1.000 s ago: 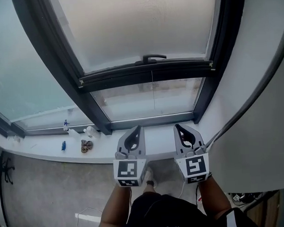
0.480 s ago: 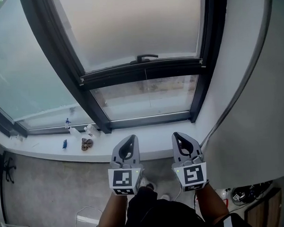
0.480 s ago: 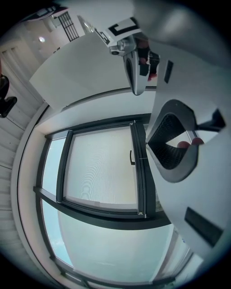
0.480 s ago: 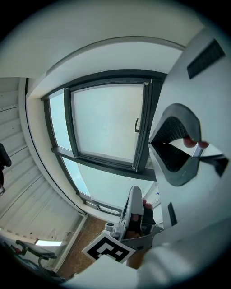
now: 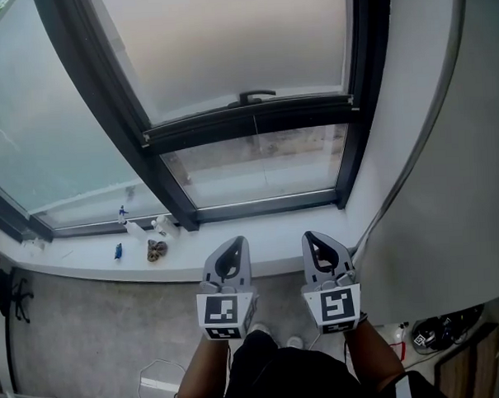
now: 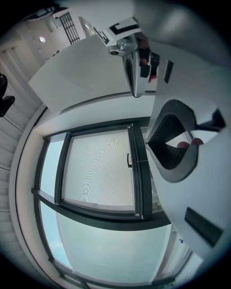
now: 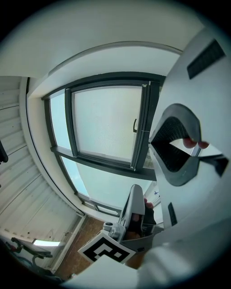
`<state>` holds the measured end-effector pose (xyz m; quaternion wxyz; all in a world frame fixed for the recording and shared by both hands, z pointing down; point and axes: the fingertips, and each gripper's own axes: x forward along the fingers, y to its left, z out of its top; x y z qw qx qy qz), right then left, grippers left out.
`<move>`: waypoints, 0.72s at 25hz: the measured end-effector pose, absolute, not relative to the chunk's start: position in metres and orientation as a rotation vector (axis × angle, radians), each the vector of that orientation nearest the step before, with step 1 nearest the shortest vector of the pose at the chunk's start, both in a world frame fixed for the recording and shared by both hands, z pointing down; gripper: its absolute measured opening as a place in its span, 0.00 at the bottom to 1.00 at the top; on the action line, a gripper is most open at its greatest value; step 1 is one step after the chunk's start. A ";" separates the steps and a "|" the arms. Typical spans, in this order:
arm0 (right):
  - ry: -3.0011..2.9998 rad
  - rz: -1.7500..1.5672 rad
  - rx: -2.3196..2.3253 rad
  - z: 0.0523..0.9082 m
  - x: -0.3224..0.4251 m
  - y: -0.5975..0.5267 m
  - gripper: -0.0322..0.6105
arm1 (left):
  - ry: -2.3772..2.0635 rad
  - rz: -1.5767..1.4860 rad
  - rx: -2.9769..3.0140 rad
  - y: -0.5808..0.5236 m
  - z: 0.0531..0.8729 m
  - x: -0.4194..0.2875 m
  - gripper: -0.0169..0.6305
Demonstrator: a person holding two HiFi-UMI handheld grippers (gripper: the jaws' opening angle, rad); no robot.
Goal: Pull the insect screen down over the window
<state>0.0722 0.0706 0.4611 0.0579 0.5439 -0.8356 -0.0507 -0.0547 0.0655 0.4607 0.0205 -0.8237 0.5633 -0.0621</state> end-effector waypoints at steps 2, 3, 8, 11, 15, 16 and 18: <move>-2.542 -0.154 1.653 0.461 0.073 0.073 0.05 | 1.753 -0.188 -2.553 0.067 0.462 -0.055 0.03; -2.543 -0.155 1.652 0.461 0.073 0.073 0.05 | 1.755 -0.186 -2.552 0.068 0.462 -0.055 0.03; -2.564 -0.163 1.653 0.458 0.072 0.077 0.05 | 1.751 -0.191 -2.558 0.072 0.463 -0.053 0.03; -2.558 -0.200 1.633 0.462 0.073 0.077 0.05 | 1.747 -0.192 -2.563 0.073 0.465 -0.051 0.03; -2.561 -0.219 1.624 0.466 0.071 0.075 0.05 | 1.742 -0.206 -2.560 0.071 0.469 -0.051 0.03; -2.561 -0.233 1.622 0.466 0.070 0.074 0.05 | 1.739 -0.211 -2.563 0.070 0.471 -0.051 0.03; -2.561 -0.253 1.620 0.466 0.067 0.072 0.05 | 1.732 -0.220 -2.571 0.069 0.473 -0.051 0.03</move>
